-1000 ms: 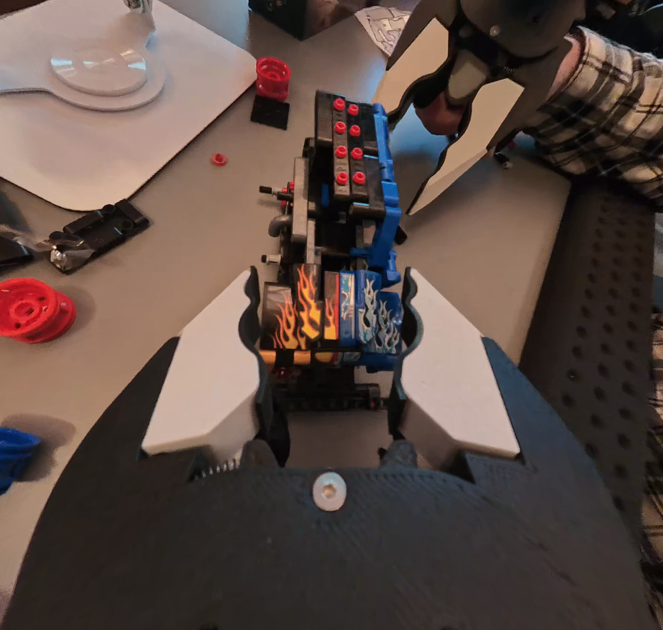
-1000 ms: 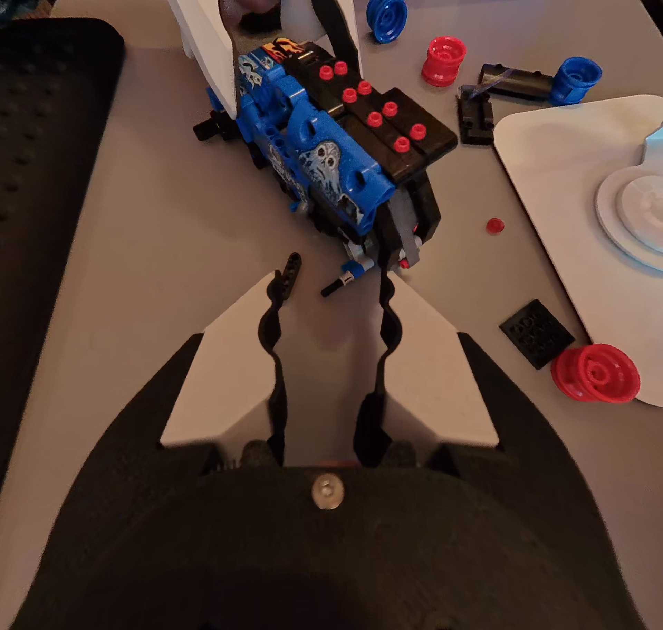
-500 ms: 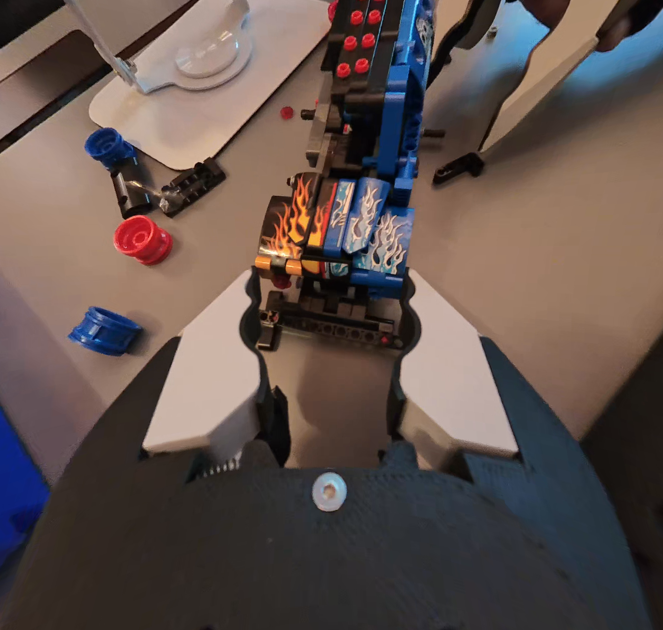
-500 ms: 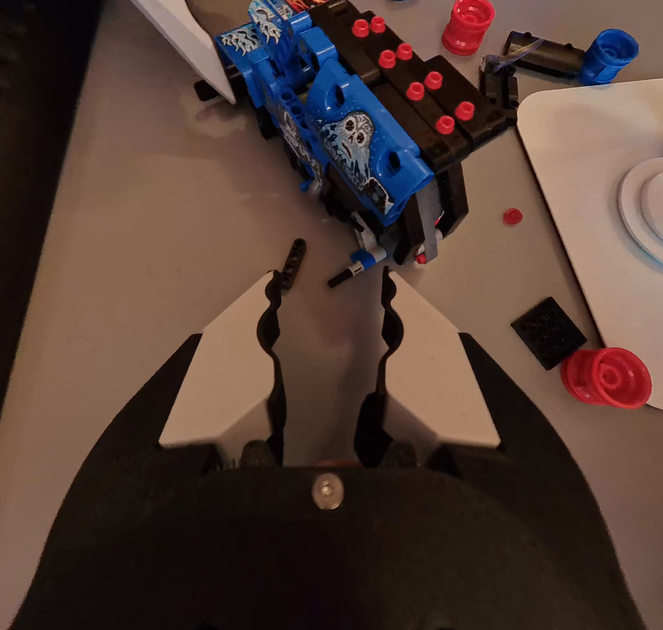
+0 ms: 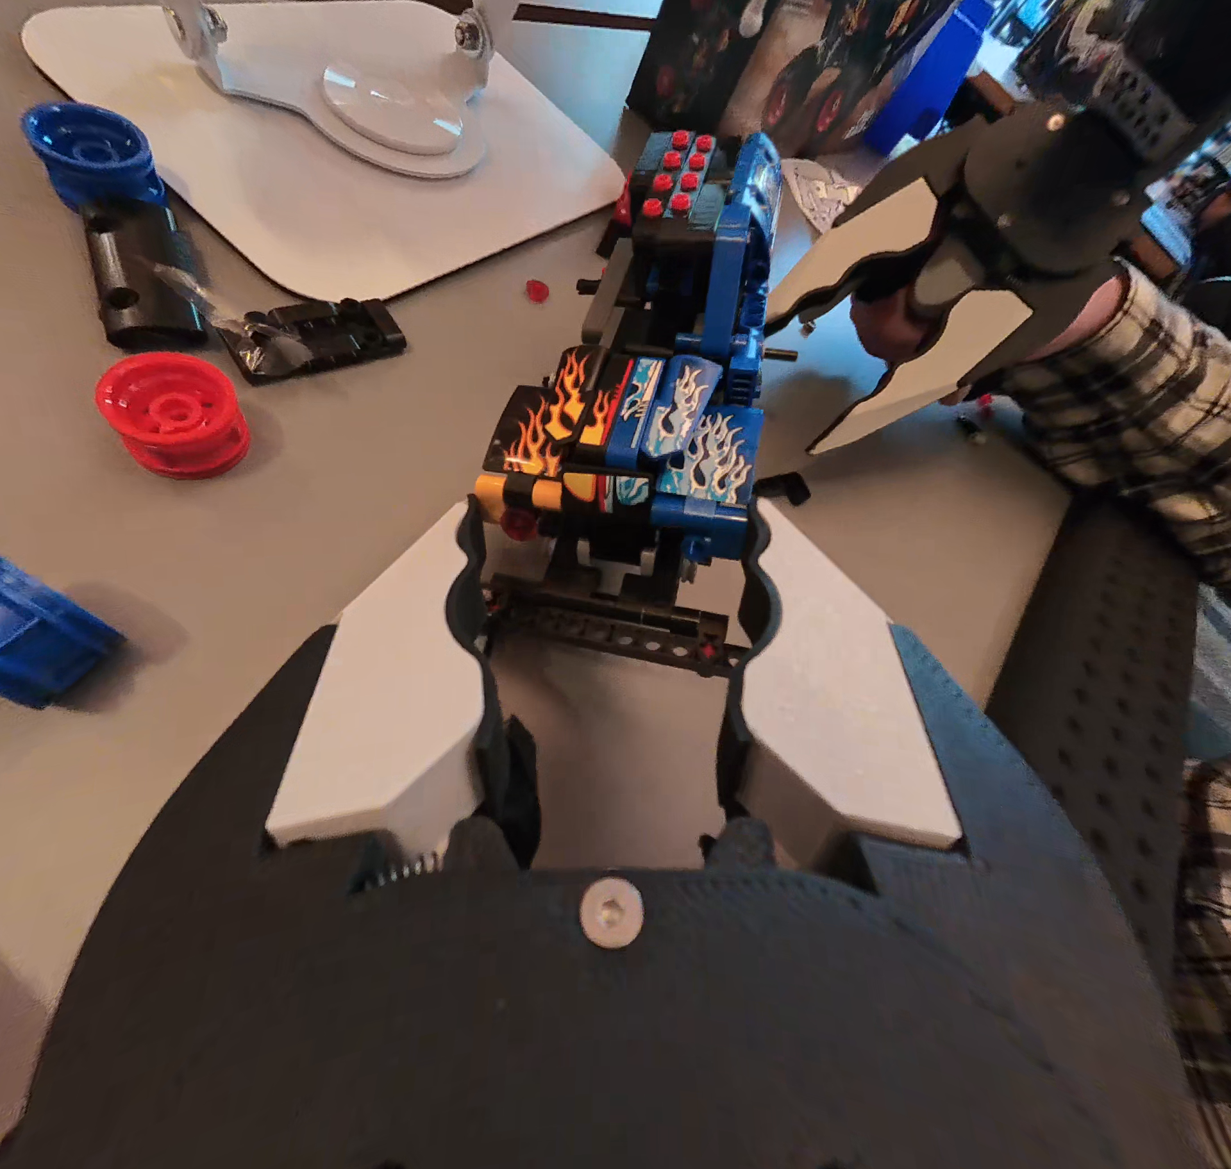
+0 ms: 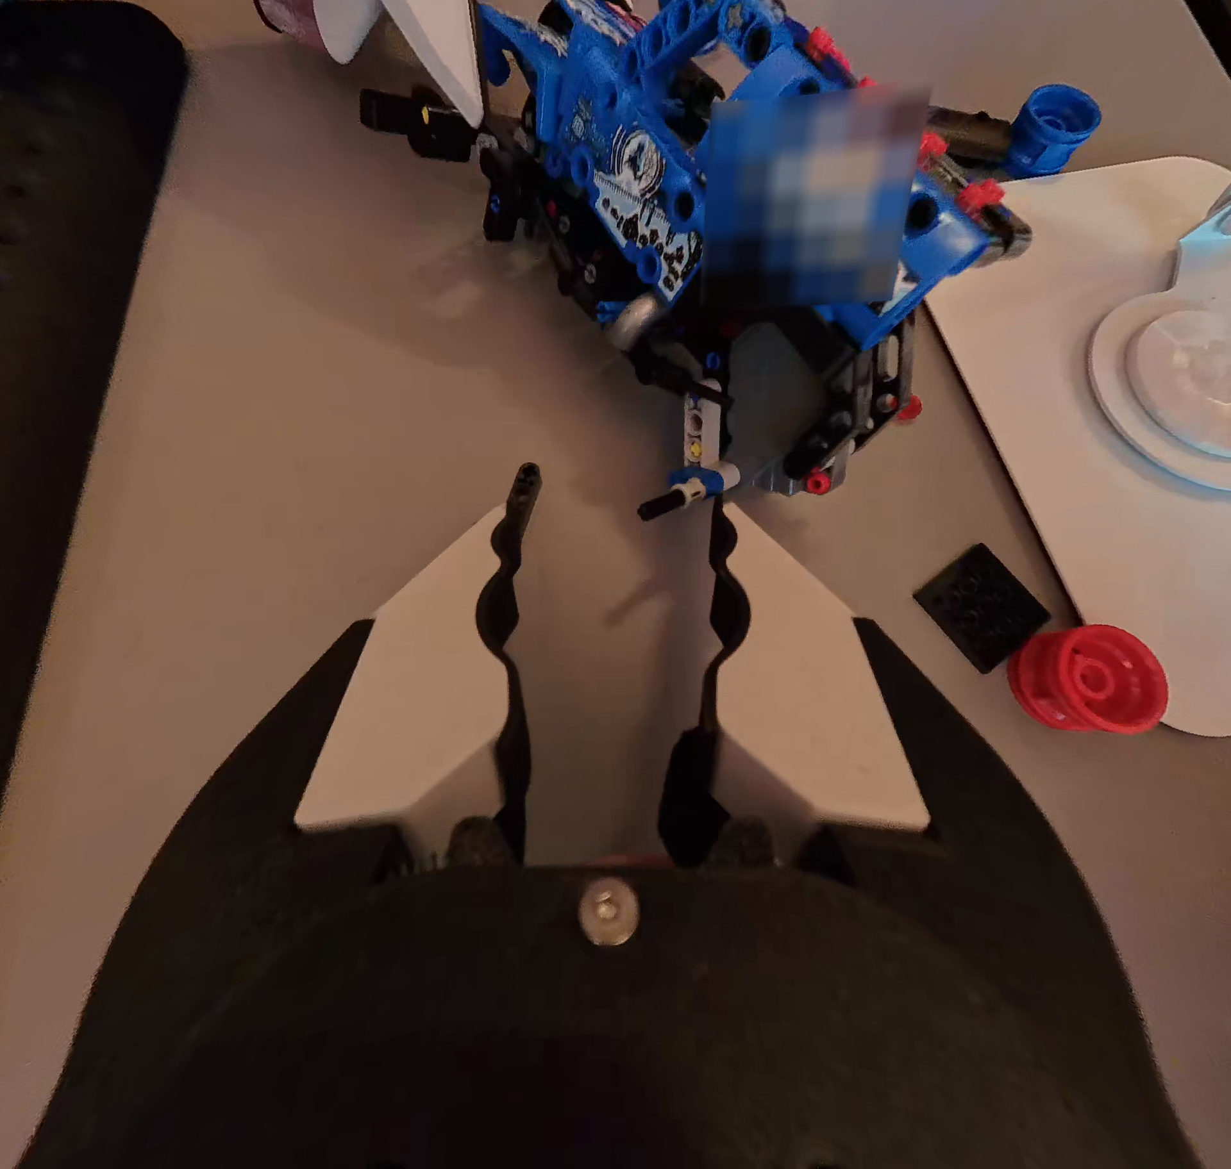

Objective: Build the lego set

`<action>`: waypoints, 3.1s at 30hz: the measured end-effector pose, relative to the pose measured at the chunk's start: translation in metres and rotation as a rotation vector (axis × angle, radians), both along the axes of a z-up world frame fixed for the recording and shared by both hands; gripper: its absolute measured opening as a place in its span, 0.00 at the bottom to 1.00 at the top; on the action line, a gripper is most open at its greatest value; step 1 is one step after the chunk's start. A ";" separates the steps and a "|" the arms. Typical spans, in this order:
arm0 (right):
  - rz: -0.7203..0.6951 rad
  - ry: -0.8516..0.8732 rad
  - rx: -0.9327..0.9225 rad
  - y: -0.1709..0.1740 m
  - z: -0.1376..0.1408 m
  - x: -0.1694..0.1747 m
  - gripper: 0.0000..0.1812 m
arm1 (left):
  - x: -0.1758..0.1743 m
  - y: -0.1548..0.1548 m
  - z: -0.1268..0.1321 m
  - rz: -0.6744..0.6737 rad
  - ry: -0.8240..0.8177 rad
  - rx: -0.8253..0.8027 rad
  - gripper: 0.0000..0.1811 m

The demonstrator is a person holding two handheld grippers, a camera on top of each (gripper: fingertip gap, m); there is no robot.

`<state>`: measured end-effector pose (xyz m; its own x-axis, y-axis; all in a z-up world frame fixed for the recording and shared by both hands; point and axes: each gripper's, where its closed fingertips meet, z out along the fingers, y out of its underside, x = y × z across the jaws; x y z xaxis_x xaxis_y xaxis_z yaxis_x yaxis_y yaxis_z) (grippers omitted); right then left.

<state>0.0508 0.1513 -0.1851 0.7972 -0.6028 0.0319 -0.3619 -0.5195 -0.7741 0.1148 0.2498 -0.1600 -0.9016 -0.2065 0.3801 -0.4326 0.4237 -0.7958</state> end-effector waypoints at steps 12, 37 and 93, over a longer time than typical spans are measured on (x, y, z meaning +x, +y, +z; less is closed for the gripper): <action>-0.117 -0.138 -0.071 -0.013 0.002 0.025 0.11 | 0.013 -0.005 0.003 0.045 0.050 -0.091 0.42; -0.012 -0.095 -0.060 -0.008 0.016 0.004 0.11 | 0.007 -0.004 0.005 0.046 0.163 -0.139 0.42; 0.004 -0.447 -0.151 0.006 0.054 0.007 0.10 | 0.008 0.000 0.006 0.059 0.147 -0.159 0.42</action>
<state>0.0582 0.1575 -0.1308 0.6876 -0.5619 0.4598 -0.0078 -0.6390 -0.7692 0.1230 0.2503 -0.1541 -0.8224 -0.1844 0.5381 -0.5689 0.2687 -0.7773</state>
